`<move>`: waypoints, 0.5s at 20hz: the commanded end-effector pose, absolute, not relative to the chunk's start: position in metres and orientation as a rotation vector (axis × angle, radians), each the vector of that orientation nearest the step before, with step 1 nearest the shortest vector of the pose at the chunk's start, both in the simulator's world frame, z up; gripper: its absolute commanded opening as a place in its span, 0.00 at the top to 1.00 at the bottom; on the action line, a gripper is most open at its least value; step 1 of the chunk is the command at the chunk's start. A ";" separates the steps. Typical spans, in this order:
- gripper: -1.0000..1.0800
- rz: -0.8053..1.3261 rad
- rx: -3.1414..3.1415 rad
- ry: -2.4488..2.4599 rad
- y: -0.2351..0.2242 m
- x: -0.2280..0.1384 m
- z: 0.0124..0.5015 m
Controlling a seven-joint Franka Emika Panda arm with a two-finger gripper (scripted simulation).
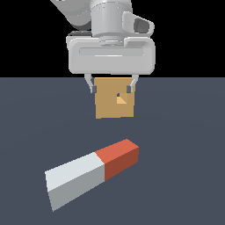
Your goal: Insert the peg into the horizontal hole in a box.
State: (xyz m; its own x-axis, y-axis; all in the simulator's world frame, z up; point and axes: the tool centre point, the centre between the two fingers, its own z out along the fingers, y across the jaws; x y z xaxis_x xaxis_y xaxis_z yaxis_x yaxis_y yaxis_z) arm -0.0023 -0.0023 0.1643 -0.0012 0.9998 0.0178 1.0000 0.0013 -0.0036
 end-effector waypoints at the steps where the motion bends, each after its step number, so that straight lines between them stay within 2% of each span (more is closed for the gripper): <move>1: 0.04 -0.016 -2.209 -2.212 -0.002 -0.002 0.164; 10: 0.04 -0.014 -2.300 -2.120 -0.016 -0.002 0.156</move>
